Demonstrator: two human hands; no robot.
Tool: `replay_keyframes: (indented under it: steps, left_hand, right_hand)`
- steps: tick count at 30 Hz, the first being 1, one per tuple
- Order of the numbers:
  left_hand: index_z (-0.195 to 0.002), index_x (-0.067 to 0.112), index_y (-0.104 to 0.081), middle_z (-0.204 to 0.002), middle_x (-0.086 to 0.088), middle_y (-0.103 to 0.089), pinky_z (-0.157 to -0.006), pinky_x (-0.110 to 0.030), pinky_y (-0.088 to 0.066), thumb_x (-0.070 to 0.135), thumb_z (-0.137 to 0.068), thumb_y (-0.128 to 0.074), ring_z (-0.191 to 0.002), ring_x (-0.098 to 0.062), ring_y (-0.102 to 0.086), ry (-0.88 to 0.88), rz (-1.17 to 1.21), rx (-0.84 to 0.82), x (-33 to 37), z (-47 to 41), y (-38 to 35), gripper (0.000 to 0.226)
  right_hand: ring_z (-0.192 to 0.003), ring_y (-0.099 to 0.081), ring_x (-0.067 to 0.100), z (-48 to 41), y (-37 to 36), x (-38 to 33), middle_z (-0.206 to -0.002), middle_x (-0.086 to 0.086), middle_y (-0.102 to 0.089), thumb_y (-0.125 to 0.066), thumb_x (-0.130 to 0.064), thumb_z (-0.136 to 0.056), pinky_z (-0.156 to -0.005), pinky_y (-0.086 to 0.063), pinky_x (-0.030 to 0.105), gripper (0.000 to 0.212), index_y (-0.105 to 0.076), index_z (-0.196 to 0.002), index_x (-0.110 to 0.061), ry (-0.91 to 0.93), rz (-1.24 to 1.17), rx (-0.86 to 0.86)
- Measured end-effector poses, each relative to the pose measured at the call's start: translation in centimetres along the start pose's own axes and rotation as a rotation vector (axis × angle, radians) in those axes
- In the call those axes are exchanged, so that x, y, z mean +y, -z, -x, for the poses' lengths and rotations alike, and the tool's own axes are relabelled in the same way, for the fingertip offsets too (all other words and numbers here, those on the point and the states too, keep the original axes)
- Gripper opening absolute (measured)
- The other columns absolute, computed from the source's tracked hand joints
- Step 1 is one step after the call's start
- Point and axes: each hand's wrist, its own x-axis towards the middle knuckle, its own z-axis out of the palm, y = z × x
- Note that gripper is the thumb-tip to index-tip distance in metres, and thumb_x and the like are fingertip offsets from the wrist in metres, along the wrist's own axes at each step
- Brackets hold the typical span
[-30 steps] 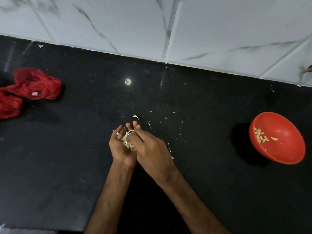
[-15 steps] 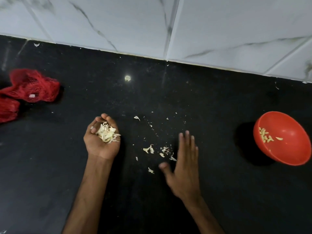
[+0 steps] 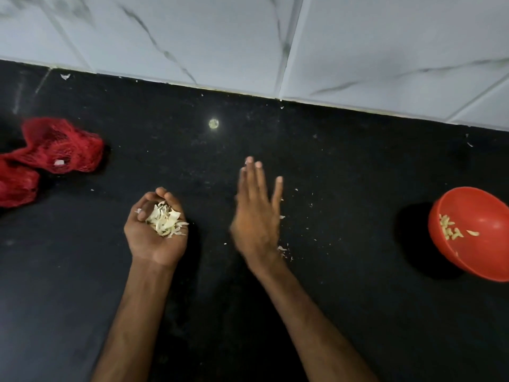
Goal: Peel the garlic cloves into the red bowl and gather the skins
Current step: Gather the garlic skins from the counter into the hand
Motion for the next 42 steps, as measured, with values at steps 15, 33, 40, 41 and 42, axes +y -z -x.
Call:
replay_keyframes:
  steps: [15, 33, 40, 41, 42]
  left_hand:
    - [-0.062, 0.006, -0.062, -0.043, 0.006, -0.046, -0.062, -0.022, -0.059, 0.002, -0.08, -0.045, -0.064, -0.015, -0.07, -0.041, 0.074, -0.079, 0.4, -0.2, -0.3, 0.025]
    - [-0.057, 0.012, -0.055, -0.047, 0.009, -0.049, -0.063, -0.019, -0.057, 0.003, -0.078, -0.052, -0.063, -0.011, -0.068, 0.061, -0.039, -0.038, -3.6, -1.4, 0.2, 0.023]
    - [-0.059, 0.013, -0.055, -0.047, 0.009, -0.047, -0.062, -0.02, -0.057, 0.004, -0.079, -0.051, -0.064, -0.011, -0.068, 0.065, -0.033, -0.004, -3.9, -2.6, 0.7, 0.023]
    - [-0.059, 0.013, -0.056, -0.047, 0.009, -0.047, -0.063, -0.02, -0.057, 0.004, -0.08, -0.051, -0.064, -0.011, -0.068, 0.062, -0.038, -0.008, -3.8, -2.7, 0.7, 0.023]
    - [-0.059, 0.013, -0.056, -0.047, 0.009, -0.047, -0.063, -0.02, -0.057, 0.004, -0.08, -0.051, -0.065, -0.01, -0.068, 0.057, -0.046, -0.011, -3.7, -2.7, 0.6, 0.023]
  right_hand:
    - [-0.155, 0.005, 0.019, 0.9, -0.2, 5.2, -0.168, 0.01, 0.003, -0.019, -0.044, -0.108, -0.124, 0.009, 0.05, 0.066, -0.008, -0.159, -0.004, -0.12, 0.119, -0.082]
    - [-0.155, 0.003, 0.018, 5.3, 3.5, 19.1, -0.169, 0.0, 0.0, -0.012, -0.062, -0.1, -0.123, 0.005, 0.052, 0.078, -0.01, -0.161, -0.013, -0.328, -0.034, -0.019]
    - [-0.155, 0.001, 0.027, 5.8, 1.4, 13.3, -0.167, 0.015, 0.002, -0.003, -0.074, -0.093, -0.126, -0.008, 0.044, 0.1, -0.005, -0.158, 0.002, -0.432, -0.144, -0.067]
    - [-0.155, 0.004, 0.027, 3.9, 1.0, 11.8, -0.167, 0.015, 0.004, 0.0, -0.078, -0.089, -0.126, -0.005, 0.041, 0.104, -0.002, -0.158, 0.001, -0.391, -0.182, -0.071]
    - [-0.155, 0.006, 0.026, 2.1, 0.6, 10.4, -0.167, 0.015, 0.006, 0.0, -0.081, -0.087, -0.126, -0.002, 0.039, 0.108, 0.0, -0.158, 0.0, -0.344, -0.205, -0.081]
